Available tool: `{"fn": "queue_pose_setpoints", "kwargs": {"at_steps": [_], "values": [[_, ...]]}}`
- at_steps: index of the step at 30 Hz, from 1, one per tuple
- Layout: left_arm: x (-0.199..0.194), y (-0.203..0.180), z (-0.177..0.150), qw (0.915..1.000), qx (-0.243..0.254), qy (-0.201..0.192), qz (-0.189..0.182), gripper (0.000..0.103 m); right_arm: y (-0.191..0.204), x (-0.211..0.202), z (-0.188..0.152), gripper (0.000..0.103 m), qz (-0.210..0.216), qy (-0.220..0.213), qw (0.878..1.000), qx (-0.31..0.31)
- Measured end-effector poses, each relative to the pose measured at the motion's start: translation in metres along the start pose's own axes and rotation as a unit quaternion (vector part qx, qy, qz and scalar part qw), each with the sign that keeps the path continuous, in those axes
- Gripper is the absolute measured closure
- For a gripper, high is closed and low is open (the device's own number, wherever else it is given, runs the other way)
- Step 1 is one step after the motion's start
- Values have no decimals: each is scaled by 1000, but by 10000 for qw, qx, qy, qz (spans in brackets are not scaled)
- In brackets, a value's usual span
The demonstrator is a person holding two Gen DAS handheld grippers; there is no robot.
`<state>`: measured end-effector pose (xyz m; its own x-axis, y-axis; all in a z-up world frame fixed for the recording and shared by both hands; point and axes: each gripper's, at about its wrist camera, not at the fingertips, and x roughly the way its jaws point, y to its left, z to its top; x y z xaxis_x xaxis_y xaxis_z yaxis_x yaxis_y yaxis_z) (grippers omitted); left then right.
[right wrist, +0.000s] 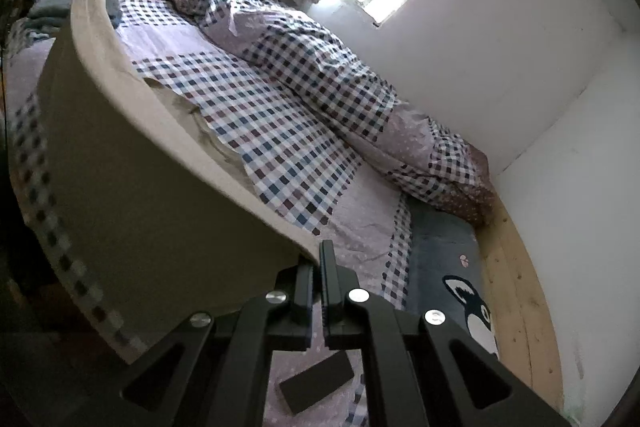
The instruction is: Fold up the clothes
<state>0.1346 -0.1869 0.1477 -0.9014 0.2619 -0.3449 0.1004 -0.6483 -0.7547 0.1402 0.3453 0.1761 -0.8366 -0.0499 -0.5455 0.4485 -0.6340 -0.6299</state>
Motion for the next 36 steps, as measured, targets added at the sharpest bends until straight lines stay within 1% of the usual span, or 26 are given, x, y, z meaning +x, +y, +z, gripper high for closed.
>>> {"fn": "queue_pose_setpoints", "kwargs": {"at_steps": [2,5,8,9,12,17,20,24,27,30,32,33,35,36], "values": [[27,11,7,9999,-136,97,18,100,-9,25,6,103,53,12,9999,100],[70,20,19,9994,-213,218,155,100,-20,59,14,103,134,55,9997,194],[110,30,25,9985,-165,369,362,100,-30,100,20,103,272,153,9991,289],[127,35,27,9978,-156,441,479,100,-32,115,21,102,337,209,9987,326],[163,49,28,9953,-195,640,700,100,-38,162,23,102,531,404,9967,454],[222,74,26,9886,-229,999,1101,100,-37,242,19,102,942,898,9894,641],[252,88,24,9845,-240,1146,1302,100,-32,290,12,102,1302,1244,9800,848],[289,107,18,9765,-70,1334,1691,100,-29,345,3,102,1660,1602,9657,1190],[306,121,12,9717,55,1375,1918,100,-28,379,-6,102,1909,1866,9518,1511],[316,133,8,9687,119,1355,2079,100,-29,404,-14,102,2082,2027,9390,1839],[318,137,6,9698,195,1315,2044,100,-32,417,-19,102,2160,2120,9283,2160],[320,137,4,9697,327,1285,2054,100,-32,422,-20,100,2154,2137,9252,2277],[324,139,0,9665,481,1364,2120,100,-33,431,-24,97,1961,2233,9232,2439],[327,140,-3,9654,541,1404,2130,100,-33,437,-28,94,1761,2371,9226,2483]]}}
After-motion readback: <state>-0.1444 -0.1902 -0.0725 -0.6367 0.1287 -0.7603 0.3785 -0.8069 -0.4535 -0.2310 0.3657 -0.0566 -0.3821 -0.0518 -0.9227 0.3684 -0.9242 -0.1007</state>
